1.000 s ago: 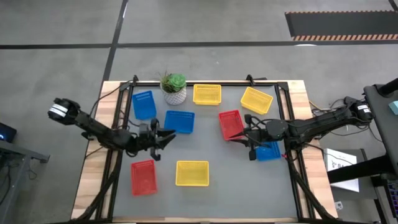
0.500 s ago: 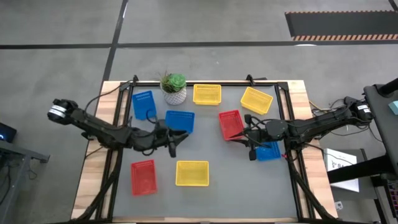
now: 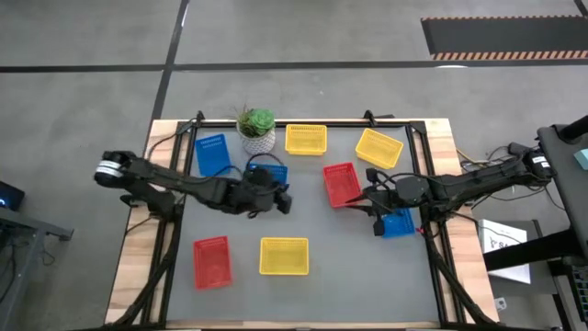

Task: Stack baskets by color
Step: Stack the middle blue bin on top of the top blue bin

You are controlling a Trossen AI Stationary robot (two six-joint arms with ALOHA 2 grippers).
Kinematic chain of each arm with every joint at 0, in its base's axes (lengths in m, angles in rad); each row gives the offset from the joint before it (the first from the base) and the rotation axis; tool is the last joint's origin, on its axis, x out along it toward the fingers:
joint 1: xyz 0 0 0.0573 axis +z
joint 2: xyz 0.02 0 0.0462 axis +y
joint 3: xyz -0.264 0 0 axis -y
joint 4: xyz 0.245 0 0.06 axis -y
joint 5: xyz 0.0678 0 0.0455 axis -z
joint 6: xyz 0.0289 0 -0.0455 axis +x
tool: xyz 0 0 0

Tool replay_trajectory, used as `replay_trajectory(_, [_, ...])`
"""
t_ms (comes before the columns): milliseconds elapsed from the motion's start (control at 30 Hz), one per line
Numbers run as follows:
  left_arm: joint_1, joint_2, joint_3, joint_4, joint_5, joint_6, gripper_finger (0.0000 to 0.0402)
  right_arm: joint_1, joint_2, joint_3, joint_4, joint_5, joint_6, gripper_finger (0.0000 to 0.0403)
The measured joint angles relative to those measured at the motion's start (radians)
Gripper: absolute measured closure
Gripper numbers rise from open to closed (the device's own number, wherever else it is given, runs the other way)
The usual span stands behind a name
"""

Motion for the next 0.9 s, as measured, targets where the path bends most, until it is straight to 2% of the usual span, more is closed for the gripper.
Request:
replay_trajectory(167, [0.059, 0.124, 0.115, -0.155, 0.024, -0.025, 0.0307, 0.000, -0.049, 0.000, -0.120, 0.011, 0.062, 0.0369])
replay_trajectory(333, [0.122, 0.237, 0.193, -0.286, 0.097, -0.076, 0.0307, 0.000, -0.110, 0.000, -0.225, 0.087, 0.127, 0.0369])
replay_trajectory(467, [0.147, 0.300, 0.217, -0.305, 0.182, -0.071, 0.0307, 0.000, -0.145, -0.006, -0.261, 0.102, 0.147, 0.0369])
replay_trajectory(900, [0.205, 0.330, 0.223, -0.300, 0.193, -0.070, 0.0307, 0.000, -0.159, -0.015, -0.282, 0.105, 0.143, 0.0369])
